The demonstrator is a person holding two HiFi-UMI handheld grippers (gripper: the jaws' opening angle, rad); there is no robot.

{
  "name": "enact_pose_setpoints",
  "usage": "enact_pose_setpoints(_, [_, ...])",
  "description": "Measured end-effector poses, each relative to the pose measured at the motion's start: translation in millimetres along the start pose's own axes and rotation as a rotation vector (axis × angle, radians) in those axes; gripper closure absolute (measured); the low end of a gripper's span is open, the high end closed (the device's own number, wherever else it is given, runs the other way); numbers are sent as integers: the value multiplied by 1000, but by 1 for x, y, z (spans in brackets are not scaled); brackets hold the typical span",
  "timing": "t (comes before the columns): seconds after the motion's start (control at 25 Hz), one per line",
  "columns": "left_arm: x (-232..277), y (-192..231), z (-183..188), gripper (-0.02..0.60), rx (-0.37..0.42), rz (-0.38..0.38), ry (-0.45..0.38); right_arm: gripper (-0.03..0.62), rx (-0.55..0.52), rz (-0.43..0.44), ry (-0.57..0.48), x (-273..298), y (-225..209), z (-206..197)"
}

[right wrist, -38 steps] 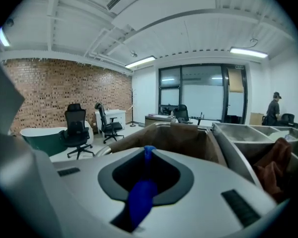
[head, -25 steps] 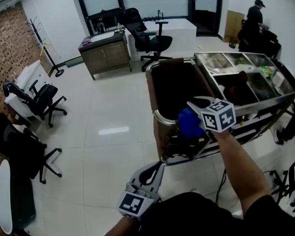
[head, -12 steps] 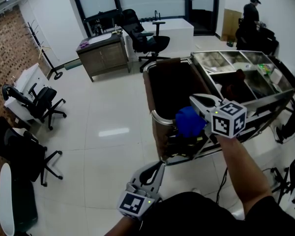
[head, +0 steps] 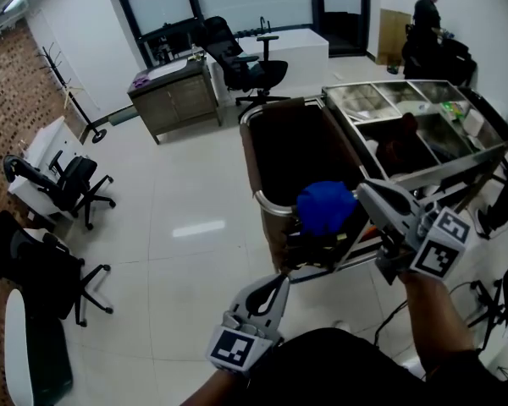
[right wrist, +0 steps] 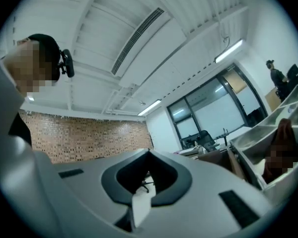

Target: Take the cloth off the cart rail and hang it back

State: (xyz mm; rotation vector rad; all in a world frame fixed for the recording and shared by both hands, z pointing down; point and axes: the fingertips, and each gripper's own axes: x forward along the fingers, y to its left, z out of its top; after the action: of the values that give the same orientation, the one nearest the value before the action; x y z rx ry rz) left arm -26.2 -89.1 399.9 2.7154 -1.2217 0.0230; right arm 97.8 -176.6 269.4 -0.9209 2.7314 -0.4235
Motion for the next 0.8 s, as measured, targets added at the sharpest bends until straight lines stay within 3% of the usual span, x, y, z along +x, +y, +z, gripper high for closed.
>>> enact_pose_setpoints(0.28, [10, -8, 5, 581, 7, -21, -7, 588, -36, -10, 2, -52, 25, -15])
enact_pose_setpoints(0.48, [13, -10, 5, 581, 12, -31, -6, 588, -60, -61, 77, -81, 21, -62])
enact_pose_setpoints(0.64, [15, -14, 2, 581, 24, -46, 5, 588, -6, -91, 128, -93, 17, -101])
enact_pose_setpoints(0.8, [20, -21, -2, 581, 34, -70, 23, 589, -62, -121, 227, -96, 9, -143])
